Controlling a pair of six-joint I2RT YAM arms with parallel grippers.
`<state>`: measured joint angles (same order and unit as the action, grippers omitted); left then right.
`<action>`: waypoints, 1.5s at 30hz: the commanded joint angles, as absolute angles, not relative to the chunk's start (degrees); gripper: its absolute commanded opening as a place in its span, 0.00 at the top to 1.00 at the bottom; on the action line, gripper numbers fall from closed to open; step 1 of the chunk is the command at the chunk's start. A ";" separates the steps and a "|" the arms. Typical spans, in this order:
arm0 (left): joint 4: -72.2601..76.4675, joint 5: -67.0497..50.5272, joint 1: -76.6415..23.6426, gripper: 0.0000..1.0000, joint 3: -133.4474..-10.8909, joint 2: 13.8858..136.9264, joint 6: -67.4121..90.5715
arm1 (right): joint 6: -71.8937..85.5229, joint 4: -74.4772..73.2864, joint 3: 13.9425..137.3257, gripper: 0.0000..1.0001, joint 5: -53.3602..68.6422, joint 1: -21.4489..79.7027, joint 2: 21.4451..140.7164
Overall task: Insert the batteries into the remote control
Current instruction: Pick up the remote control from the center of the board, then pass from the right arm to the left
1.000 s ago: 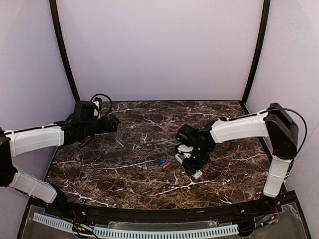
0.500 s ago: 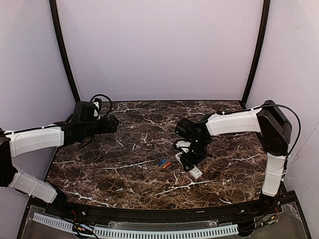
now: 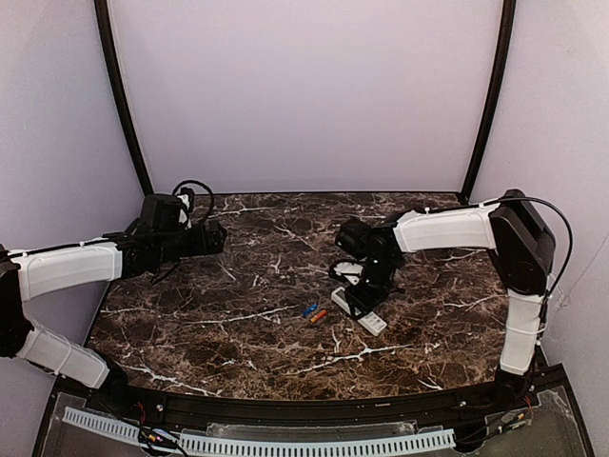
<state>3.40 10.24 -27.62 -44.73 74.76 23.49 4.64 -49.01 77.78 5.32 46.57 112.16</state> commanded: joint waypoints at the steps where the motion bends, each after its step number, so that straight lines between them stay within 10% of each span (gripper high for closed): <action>1: 5.61 7.39 -27.86 0.00 -44.08 72.81 21.59 | 2.01 -41.82 79.45 0.89 11.74 44.75 105.12; 22: 41.48 -7.88 -45.33 0.00 -33.01 66.23 -10.26 | 31.57 26.57 63.95 1.00 54.10 33.99 87.44; 31: 43.75 -3.25 -56.06 0.08 -40.87 75.00 -26.22 | 55.85 60.85 55.65 1.00 56.40 33.95 91.62; 45: 44.44 -3.07 -59.95 0.11 -46.27 78.85 -24.40 | 59.83 73.67 53.15 1.00 57.56 35.33 94.80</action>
